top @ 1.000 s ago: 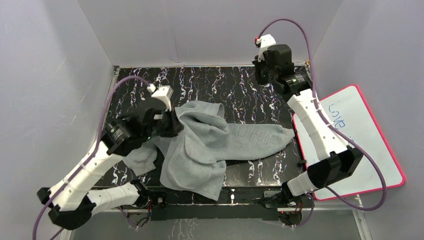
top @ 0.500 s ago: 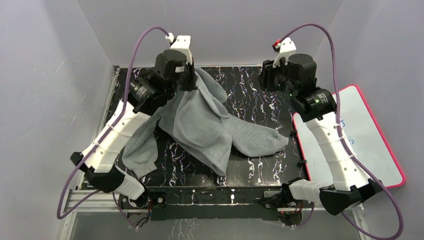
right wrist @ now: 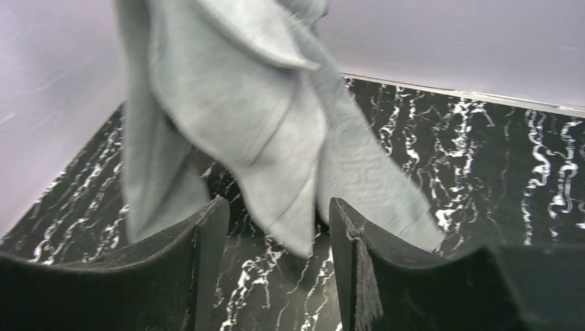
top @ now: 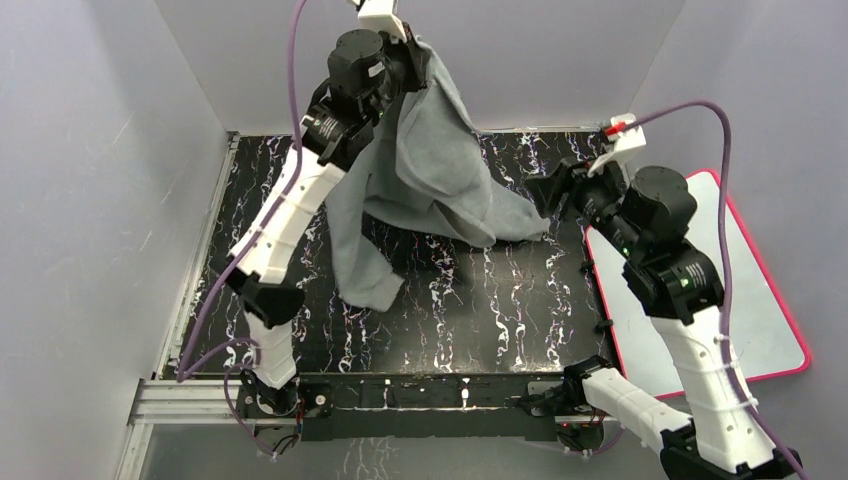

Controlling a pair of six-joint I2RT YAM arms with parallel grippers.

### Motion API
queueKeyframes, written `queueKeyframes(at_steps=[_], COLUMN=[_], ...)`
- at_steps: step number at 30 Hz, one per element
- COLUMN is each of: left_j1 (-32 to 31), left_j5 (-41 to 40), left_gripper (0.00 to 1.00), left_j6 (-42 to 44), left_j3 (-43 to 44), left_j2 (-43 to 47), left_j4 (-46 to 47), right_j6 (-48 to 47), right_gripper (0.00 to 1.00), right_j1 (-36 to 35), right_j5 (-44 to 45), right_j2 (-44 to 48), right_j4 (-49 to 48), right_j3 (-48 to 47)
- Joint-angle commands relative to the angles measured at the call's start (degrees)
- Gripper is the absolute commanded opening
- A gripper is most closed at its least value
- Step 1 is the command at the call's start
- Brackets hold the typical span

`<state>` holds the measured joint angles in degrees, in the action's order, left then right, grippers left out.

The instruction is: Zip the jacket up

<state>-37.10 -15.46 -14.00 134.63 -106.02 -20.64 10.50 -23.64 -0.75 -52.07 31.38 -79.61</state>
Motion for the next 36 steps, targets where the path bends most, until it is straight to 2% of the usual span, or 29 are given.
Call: queueKeyframes(at_steps=[1,4,7,13,16,17,21,23,27,31,36], left_j1=[6.82,11.92,12.49,12.62,12.95,13.08,13.20,13.19,13.20,13.15,13.19], left_j5=[15.23,30.95,38.39,38.80,35.00,33.82,29.50,27.12,22.61,18.17,8.46], left_gripper=[0.00,0.00,0.00,0.00,0.42,0.51,0.87,0.96,0.98,0.98,0.98], left_j6=[-12.65,-22.95,-23.46,-22.27,-22.30,-21.84,-18.90,-17.17,-14.93,-13.61,-13.64], left_j3=[9.57,4.27,-10.17,-51.12,-63.98,-66.26,-67.92,-66.42,-64.10,-63.01,-63.74], left_j2=[-4.79,-5.76,-0.70,20.10,27.78,29.63,35.19,37.08,40.93,46.40,53.41], left_j4=[13.73,14.36,13.32,15.56,14.17,12.50,3.14,-2.36,-11.83,-17.99,-23.15], right_j6=[3.75,4.65,5.86,7.84,8.99,9.36,9.56,9.54,9.44,9.16,11.94], right_gripper=[0.65,0.67,0.69,0.73,0.76,0.79,0.85,0.87,0.98,0.99,0.98], right_j1=[0.04,0.00,0.06,-0.02,-0.09,-0.09,-0.08,-0.09,-0.09,-0.07,-0.06], right_j5=[-3.39,-4.82,-6.73,-9.71,-10.64,-11.03,-11.15,-10.48,-9.00,-7.16,3.63], right_j2=[4.72,6.92,8.90,10.86,10.62,10.45,9.32,8.83,7.61,5.48,4.14], right_j4=[-4.29,-2.82,-2.07,-1.95,-1.93,-1.87,-0.79,-0.17,0.31,1.31,1.85], right_j3=[4.42,6.91,9.64,13.86,15.00,15.28,15.71,15.84,16.89,17.99,20.64])
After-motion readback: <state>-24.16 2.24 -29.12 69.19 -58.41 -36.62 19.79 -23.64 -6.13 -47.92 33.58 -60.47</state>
